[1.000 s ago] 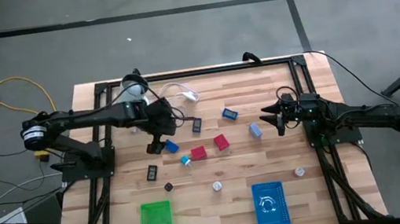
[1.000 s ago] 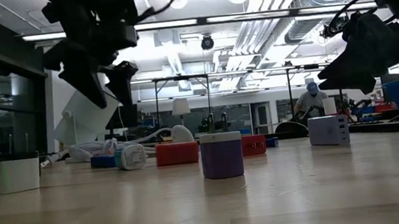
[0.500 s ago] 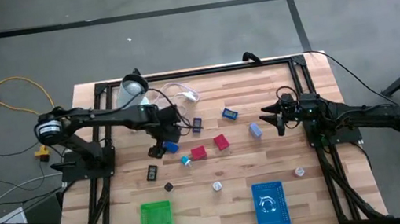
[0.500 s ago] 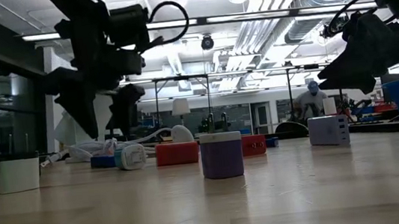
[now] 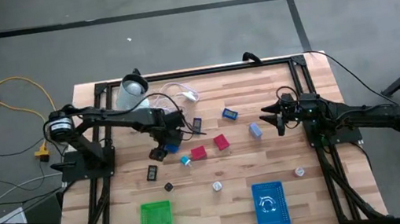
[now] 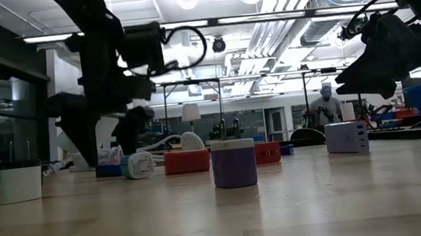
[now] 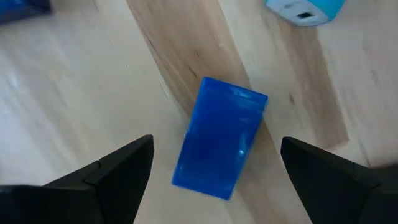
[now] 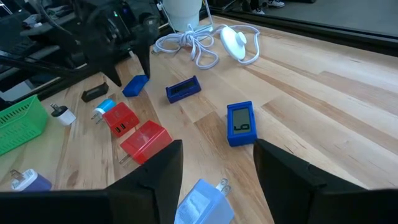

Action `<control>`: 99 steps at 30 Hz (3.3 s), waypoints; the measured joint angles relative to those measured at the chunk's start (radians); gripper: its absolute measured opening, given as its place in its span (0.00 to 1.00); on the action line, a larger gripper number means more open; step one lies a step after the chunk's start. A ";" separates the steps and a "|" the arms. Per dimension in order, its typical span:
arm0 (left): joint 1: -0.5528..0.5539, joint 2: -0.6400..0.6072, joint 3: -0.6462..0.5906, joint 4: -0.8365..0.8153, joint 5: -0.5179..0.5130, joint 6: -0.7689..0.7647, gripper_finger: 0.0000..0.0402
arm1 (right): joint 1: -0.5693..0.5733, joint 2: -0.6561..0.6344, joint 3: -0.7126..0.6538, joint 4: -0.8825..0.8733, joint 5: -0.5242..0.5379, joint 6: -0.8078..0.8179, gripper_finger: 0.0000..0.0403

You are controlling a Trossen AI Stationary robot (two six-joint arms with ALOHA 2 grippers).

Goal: Pick & Place Office items
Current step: Put the left blue digital clock into the green bin

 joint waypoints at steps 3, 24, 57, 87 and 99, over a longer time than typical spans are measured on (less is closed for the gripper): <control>0.000 0.029 0.000 0.008 -0.001 -0.002 0.86 | 0.000 0.000 0.000 0.000 0.000 0.000 0.46; 0.000 0.040 0.001 0.034 -0.050 0.034 0.86 | 0.000 0.000 0.000 0.000 0.000 0.000 0.46; -0.041 0.016 0.000 0.023 -0.052 0.040 0.57 | 0.000 0.000 0.000 0.000 0.000 0.000 0.46; -0.041 0.014 0.001 0.023 -0.050 0.040 0.40 | 0.000 0.000 0.000 0.000 0.000 0.000 0.46; -0.041 0.014 0.002 0.023 -0.050 0.040 0.40 | 0.000 0.000 0.000 0.000 0.000 0.000 0.46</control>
